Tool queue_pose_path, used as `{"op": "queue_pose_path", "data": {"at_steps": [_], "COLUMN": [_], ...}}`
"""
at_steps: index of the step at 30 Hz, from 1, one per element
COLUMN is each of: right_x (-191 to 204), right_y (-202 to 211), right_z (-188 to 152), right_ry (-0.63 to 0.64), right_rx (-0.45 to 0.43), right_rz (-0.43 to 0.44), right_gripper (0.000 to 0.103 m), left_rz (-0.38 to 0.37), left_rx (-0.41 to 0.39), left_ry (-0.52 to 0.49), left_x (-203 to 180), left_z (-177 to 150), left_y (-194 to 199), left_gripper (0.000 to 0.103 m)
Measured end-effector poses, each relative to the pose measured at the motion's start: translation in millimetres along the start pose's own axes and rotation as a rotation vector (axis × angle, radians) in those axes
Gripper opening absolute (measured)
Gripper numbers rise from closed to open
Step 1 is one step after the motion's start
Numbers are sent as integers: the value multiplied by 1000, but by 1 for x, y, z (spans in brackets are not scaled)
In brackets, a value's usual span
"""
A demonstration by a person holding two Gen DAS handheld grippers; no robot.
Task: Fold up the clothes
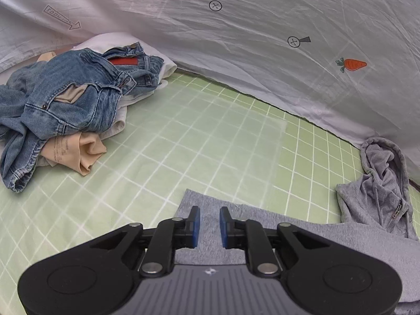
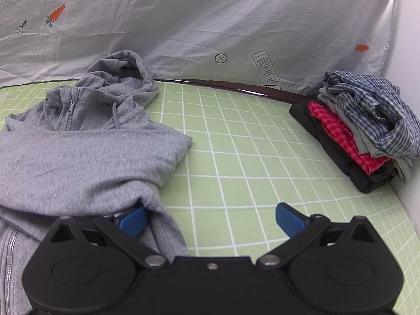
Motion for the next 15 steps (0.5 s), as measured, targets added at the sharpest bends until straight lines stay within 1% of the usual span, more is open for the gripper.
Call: {"op": "queue_pose_path", "data": {"at_steps": [1, 3, 4, 6, 8, 12, 15], "right_x": [-5, -17, -22, -31, -36, -30, -29], "right_y": [-3, -11, -15, -21, -21, -15, -10], "right_z": [-2, -10, -14, -23, -27, -23, -23], "right_ry": [-31, -99, -124, -176, -218, -178, -178], "right_rx": [17, 58, 77, 115, 129, 124, 135], "right_rz": [-15, -35, -41, -38, -14, -8, -6], "right_gripper": [103, 103, 103, 103, 103, 103, 103], "left_rz": [-14, -3, 9, 23, 35, 42, 43], "left_rx": [13, 36, 46, 67, 88, 118, 130], "left_ry": [9, 1, -6, -4, 2, 8, 24], "left_x": [0, -2, -2, -1, 2, 6, 8], "left_z": [-4, -11, -15, -21, -27, -35, -37], "left_y": [-1, -4, -6, -10, -15, -25, -32], "left_gripper": [42, 50, 52, 53, 53, 56, 57]}}
Point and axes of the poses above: each gripper's, at about its wrist camera, not at the fingertips, and y roughly against the way its jaws point, x to its left, z to its top, the point moved 3 cm from there along -y, roughly the way its jaws point, and after that the axes turned 2 degrees about y, right-handed, at the moved point
